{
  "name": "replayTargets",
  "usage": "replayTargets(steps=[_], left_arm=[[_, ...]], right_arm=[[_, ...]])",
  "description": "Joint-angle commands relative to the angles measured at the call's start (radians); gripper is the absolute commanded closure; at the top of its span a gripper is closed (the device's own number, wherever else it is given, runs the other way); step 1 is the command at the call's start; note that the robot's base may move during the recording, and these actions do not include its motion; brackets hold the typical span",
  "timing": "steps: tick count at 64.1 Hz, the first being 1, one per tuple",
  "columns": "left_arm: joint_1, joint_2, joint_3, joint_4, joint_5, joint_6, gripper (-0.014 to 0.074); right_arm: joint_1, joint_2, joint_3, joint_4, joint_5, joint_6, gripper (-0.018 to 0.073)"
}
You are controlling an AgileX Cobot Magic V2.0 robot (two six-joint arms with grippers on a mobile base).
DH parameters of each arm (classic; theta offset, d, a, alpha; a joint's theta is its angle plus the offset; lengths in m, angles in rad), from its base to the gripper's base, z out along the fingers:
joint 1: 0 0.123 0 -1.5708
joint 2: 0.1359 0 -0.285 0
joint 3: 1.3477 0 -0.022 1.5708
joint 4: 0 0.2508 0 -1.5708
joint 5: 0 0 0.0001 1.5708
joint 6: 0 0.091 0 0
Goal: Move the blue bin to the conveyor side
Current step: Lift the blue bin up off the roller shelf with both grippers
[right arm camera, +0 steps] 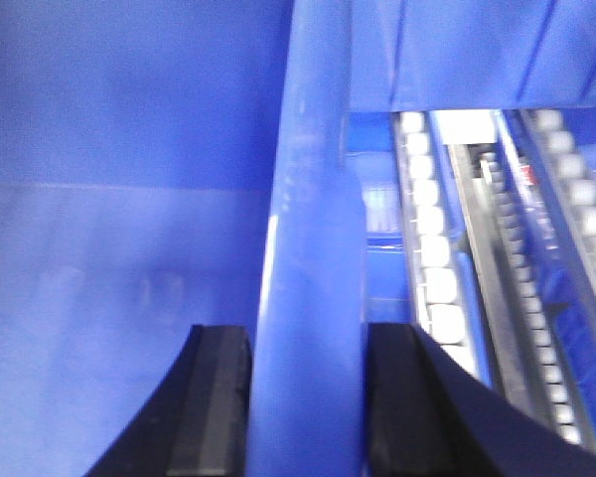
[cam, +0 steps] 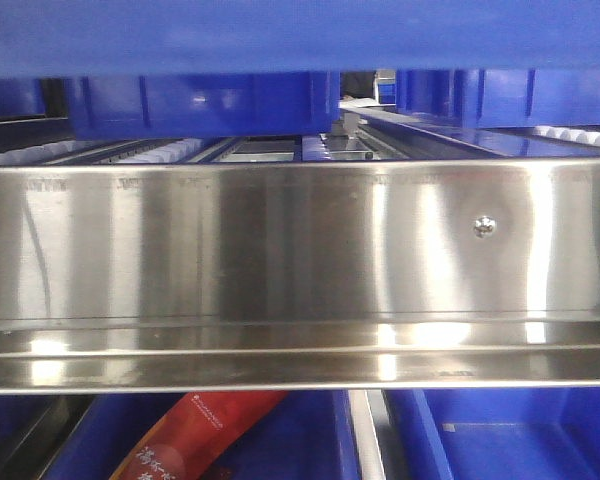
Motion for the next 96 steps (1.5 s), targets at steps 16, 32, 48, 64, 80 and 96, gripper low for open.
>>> replayTargets(steps=[16,32,48,64,80,96], left_arm=[[-0.008,-0.035,-0.006,-0.020,-0.147,0.000,0.0615],[-0.008,-0.035,-0.006,-0.020,-0.147,0.000,0.0615],[-0.008,-0.035,-0.006,-0.020,-0.157,0.000,0.0615],[-0.008,-0.035,-0.006,-0.020,-0.157,0.000,0.0615],[-0.008,-0.035,-0.006,-0.020,-0.157,0.000,0.0615],[-0.008,-0.035,-0.006,-0.020,-0.157,0.000,0.0615]], right_arm=[[0.001,-0.026,-0.015,0.007,-0.093,-0.015,0.0648],[0.001,-0.026,-0.015,0.007,-0.091,-0.015,0.0648],[0.001,-0.026,-0.015,0.007,-0.093,-0.015,0.0648],[0.001,-0.026,-0.015,0.007,-0.099,-0.015,0.0648],[0.001,-0.026,-0.015,0.007,-0.099,-0.015,0.0648],[0.001,-0.026,-0.015,0.007,-0.099,-0.015,0.0648]])
